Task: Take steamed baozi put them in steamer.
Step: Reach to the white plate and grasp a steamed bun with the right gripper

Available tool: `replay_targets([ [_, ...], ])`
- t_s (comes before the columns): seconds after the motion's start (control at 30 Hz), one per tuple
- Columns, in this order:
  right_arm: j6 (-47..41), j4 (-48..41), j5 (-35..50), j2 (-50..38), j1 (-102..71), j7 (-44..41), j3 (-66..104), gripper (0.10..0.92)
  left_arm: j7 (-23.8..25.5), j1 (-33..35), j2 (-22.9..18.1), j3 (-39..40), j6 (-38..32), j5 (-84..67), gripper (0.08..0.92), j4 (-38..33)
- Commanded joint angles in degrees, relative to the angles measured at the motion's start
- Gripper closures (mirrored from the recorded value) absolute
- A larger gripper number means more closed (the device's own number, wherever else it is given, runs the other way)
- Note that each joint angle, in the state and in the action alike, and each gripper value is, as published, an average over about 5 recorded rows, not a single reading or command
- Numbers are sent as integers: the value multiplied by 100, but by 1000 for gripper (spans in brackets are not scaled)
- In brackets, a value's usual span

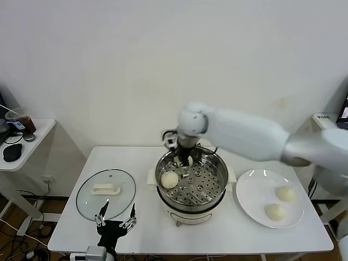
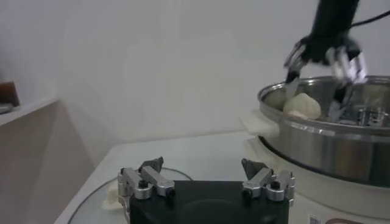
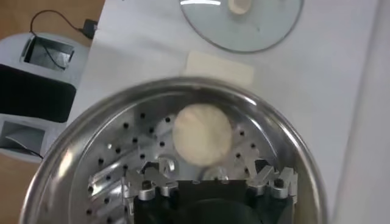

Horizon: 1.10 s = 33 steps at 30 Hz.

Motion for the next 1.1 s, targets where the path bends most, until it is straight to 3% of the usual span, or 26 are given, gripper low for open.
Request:
replay_targets([
  [0.03, 800, 701, 145, -2075, 488, -437, 516, 203, -11, 101, 3, -80, -33, -21, 177, -12],
  [0.2, 1614, 949, -481, -3268, 94, -783, 837, 203, -1, 140, 35, -206, -46, -86, 177, 43],
  [0.5, 2338, 1196, -2011, -3957, -1666, -931, 1555, 203, 56, 137, 142, -311, -38, -209, 177, 99],
  [0.8, 2656, 725, -2924, -3753, -4130, -785, 3261, 203, 58, 294, 61, -265, -51, -176, 177, 60],
  [1.1, 2671, 147, -3104, -3331, -4736, -710, 3695, 203, 69, 257, 59, -314, -43, -107, 177, 186],
])
